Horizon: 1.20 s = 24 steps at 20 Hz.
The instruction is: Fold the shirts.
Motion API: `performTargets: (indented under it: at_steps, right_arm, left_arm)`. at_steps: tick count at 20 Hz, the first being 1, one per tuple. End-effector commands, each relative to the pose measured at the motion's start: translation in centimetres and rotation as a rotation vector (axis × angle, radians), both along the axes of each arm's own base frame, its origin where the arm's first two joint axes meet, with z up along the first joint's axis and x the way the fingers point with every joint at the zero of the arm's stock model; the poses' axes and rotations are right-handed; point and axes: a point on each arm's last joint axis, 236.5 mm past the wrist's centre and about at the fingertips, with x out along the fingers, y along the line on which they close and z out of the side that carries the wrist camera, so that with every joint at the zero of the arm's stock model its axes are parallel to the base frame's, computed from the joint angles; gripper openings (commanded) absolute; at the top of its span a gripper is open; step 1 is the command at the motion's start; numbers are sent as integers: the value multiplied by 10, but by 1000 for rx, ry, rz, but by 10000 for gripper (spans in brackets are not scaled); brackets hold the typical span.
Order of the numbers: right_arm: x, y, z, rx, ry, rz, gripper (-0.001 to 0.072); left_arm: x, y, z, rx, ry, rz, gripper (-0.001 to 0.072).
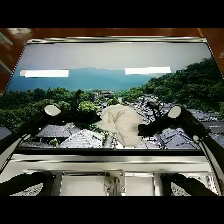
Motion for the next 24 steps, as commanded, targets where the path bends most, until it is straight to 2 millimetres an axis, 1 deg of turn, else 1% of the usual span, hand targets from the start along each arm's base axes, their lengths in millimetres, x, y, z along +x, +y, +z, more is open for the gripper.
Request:
performTargets:
  at_steps: [1, 2, 3, 4, 5, 6, 7, 8, 9, 10, 11, 12, 13, 14, 15, 17, 20, 22, 23, 24]
  right_arm:
    - [11, -58, 78, -249, -206, 128, 72]
    - [21, -76, 112, -323, -315, 123, 72]
    - [30, -92, 155, -387, -446, 91, 72]
    - [37, -105, 201, -429, -585, 29, 71]
    - [41, -112, 246, -437, -719, -43, 72]
    - [41, -115, 293, -412, -856, -124, 72]
    - [38, -114, 333, -368, -967, -190, 71]
    - [31, -108, 368, -306, -1065, -229, 72]
    - [24, -103, 392, -259, -1131, -242, 72]
    - [17, -99, 411, -225, -1176, -249, 71]
    - [11, -98, 425, -209, -1205, -253, 72]
    - [6, -99, 436, -204, -1230, -258, 71]
    - [2, -99, 443, -202, -1242, -261, 72]
    - [-2, -101, 444, -208, -1236, -259, 72]
    - [-8, -102, 439, -217, -1206, -250, 72]
    - [-21, -103, 413, -246, -1092, -213, 72]
    - [-34, -105, 364, -304, -857, -144, 72]
    - [-25, -101, 337, -315, -755, -107, 72]
    - [-16, -95, 324, -308, -728, -70, 72]
    - [-4, -87, 307, -296, -701, -33, 72]
  left_arm:
    - [40, 33, 93, 24, -294, 51, 35]
    - [48, 47, 133, 21, -389, 85, 35]
    - [53, 63, 181, 7, -494, 130, 34]
    - [52, 79, 230, -10, -603, 171, 35]
    - [46, 93, 275, -26, -705, 208, 35]
    - [36, 105, 318, -39, -801, 240, 35]
    - [21, 117, 358, -50, -896, 269, 35]
    - [5, 125, 392, -58, -980, 289, 35]
    - [-11, 130, 418, -64, -1047, 303, 35]
    - [-27, 136, 440, -65, -1107, 317, 35]
    - [-38, 141, 453, -46, -1155, 329, 35]
    - [-48, 148, 462, -7, -1198, 344, 35]
    - [-55, 156, 464, 26, -1217, 365, 35]
    - [-58, 165, 462, 63, -1208, 393, 35]
    - [-60, 171, 455, 105, -1186, 408, 35]
    - [-62, 179, 433, 195, -1123, 399, 36]
    - [-63, 178, 392, 286, -1005, 320, 36]
    - [-60, 178, 360, 326, -917, 278, 35]
    - [-58, 178, 341, 340, -869, 261, 35]
    - [-55, 179, 323, 352, -824, 247, 35]
